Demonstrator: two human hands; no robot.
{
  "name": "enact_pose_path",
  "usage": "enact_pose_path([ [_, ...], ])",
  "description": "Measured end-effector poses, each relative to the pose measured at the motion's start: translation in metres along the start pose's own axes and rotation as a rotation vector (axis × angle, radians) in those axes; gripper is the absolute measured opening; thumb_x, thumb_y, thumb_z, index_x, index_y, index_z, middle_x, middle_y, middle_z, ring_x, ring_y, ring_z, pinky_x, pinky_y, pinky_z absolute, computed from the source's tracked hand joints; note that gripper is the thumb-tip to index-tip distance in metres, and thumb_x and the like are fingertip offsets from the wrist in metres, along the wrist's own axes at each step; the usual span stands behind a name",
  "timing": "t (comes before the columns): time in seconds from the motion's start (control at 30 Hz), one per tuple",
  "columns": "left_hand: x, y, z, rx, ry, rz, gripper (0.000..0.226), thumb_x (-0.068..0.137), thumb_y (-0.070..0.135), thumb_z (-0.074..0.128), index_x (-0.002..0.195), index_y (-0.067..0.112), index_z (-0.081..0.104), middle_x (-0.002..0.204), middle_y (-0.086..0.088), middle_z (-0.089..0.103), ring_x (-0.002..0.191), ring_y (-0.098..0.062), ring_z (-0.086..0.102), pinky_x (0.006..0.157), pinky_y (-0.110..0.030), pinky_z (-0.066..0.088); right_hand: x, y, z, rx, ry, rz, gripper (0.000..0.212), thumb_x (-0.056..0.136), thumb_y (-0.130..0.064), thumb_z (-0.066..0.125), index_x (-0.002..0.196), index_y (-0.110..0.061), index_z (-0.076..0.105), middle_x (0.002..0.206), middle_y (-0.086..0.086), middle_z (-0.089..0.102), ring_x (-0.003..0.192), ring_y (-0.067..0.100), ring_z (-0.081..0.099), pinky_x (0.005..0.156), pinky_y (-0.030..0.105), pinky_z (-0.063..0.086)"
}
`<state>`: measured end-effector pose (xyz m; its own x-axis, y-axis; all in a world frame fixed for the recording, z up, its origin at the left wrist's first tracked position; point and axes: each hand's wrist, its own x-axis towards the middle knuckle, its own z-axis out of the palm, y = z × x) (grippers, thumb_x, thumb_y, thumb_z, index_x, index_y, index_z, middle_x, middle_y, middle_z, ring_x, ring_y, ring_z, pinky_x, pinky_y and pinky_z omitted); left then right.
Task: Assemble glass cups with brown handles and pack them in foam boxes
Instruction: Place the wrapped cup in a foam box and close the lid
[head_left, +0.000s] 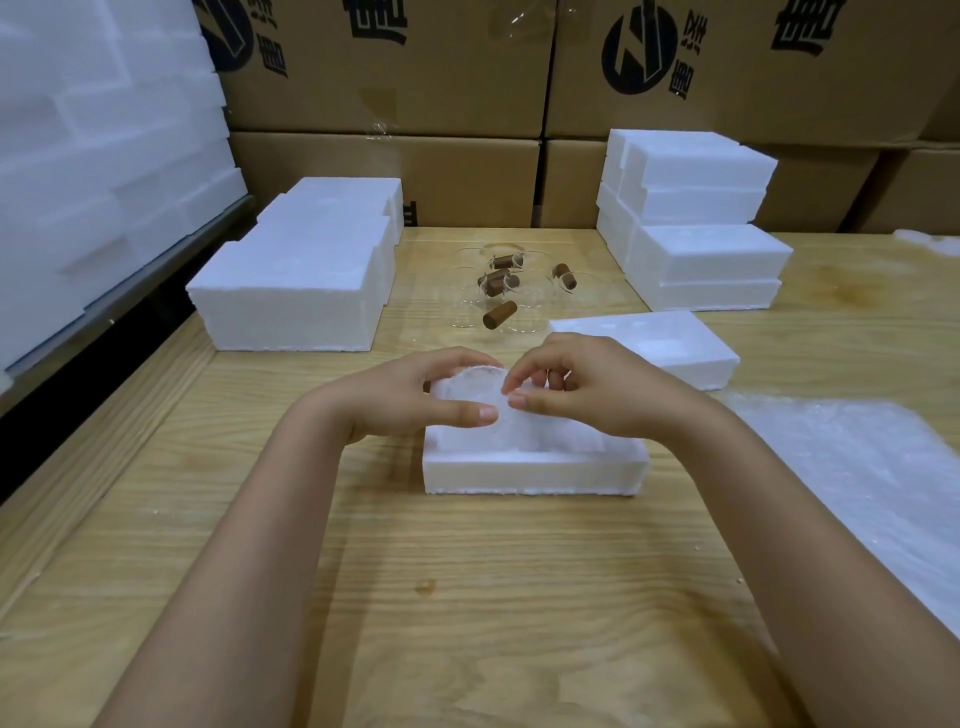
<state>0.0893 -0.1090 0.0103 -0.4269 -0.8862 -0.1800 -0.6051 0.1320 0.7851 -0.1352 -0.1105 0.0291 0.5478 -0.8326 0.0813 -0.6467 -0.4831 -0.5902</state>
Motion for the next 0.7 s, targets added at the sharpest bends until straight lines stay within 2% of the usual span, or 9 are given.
enact_pose_path([
  [0.1,0.002,0.001,0.002,-0.032,0.042,-0.006,0.061,0.061,0.064,0.07,0.119,0.055,0.053,0.12,0.037,0.049,0.116,0.01,0.043,0.09,-0.018,0.037,-0.001,0.016,-0.017,0.119,0.264,0.0,0.013,0.09,-0.029,0.062,0.092,-0.042,0.065,0.097,-0.014,0.059,0.081,0.004,0.057,0.072,0.01,0.044],
  [0.17,0.003,0.002,0.003,-0.039,0.068,-0.003,0.06,0.062,0.065,0.067,0.118,0.056,0.052,0.116,0.04,0.045,0.107,0.016,0.041,0.084,-0.012,0.035,-0.005,0.041,-0.03,-0.075,0.46,0.098,0.024,0.093,-0.015,0.055,0.104,-0.033,0.066,0.103,-0.011,0.058,0.09,0.009,0.055,0.077,0.01,0.039],
  [0.23,0.004,0.004,0.004,-0.043,0.075,-0.006,0.057,0.062,0.066,0.066,0.116,0.059,0.05,0.115,0.041,0.043,0.104,0.017,0.04,0.082,-0.011,0.033,-0.01,0.07,-0.036,-0.372,0.348,0.317,0.038,0.091,-0.006,0.05,0.123,-0.026,0.06,0.124,-0.003,0.056,0.114,0.022,0.047,0.094,0.027,0.037],
  [0.3,0.004,0.003,0.004,-0.041,0.078,-0.009,0.06,0.062,0.066,0.065,0.119,0.059,0.049,0.12,0.036,0.044,0.112,0.008,0.041,0.09,-0.018,0.033,-0.015,0.089,-0.031,-0.53,0.161,0.477,0.048,0.09,-0.008,0.046,0.133,-0.028,0.051,0.136,-0.001,0.05,0.123,0.028,0.039,0.1,0.039,0.032],
  [0.37,0.004,0.003,0.004,-0.036,0.076,-0.002,0.068,0.061,0.067,0.064,0.126,0.057,0.046,0.124,0.035,0.041,0.119,0.003,0.036,0.094,-0.02,0.031,-0.017,0.096,-0.024,-0.592,0.155,0.485,0.047,0.092,-0.011,0.044,0.134,-0.031,0.048,0.128,0.001,0.053,0.118,0.028,0.042,0.094,0.04,0.031],
  [0.47,0.003,0.0,0.002,-0.07,0.056,-0.006,0.073,0.062,0.07,0.062,0.13,0.06,0.039,0.128,0.032,0.037,0.122,0.005,0.032,0.093,-0.018,0.03,-0.016,0.094,-0.025,-0.627,0.278,0.465,0.037,0.093,-0.015,0.049,0.128,-0.027,0.054,0.115,0.003,0.059,0.111,0.028,0.048,0.088,0.04,0.033],
  [0.53,0.003,-0.002,-0.001,-0.12,0.076,-0.029,0.073,0.066,0.074,0.059,0.133,0.058,0.038,0.129,0.028,0.042,0.123,0.002,0.038,0.099,-0.025,0.033,-0.016,0.089,-0.032,-0.611,0.407,0.448,0.032,0.092,-0.016,0.051,0.124,-0.023,0.056,0.113,0.006,0.059,0.109,0.031,0.05,0.086,0.042,0.036],
  [0.6,0.005,-0.002,-0.002,-0.172,0.123,-0.035,0.076,0.066,0.079,0.058,0.136,0.054,0.039,0.119,0.038,0.05,0.117,0.006,0.046,0.098,-0.029,0.039,-0.017,0.08,-0.042,-0.505,0.56,0.355,0.029,0.092,-0.017,0.054,0.121,-0.019,0.056,0.112,0.007,0.06,0.106,0.031,0.052,0.084,0.042,0.042],
  [0.7,0.008,-0.001,0.002,-0.253,0.246,-0.003,0.07,0.064,0.08,0.059,0.127,0.052,0.047,0.11,0.035,0.062,0.112,0.01,0.052,0.09,-0.026,0.045,-0.016,0.058,-0.05,-0.082,0.722,0.178,0.022,0.09,-0.019,0.061,0.111,-0.025,0.057,0.104,-0.011,0.062,0.094,0.005,0.055,0.073,0.02,0.039],
])
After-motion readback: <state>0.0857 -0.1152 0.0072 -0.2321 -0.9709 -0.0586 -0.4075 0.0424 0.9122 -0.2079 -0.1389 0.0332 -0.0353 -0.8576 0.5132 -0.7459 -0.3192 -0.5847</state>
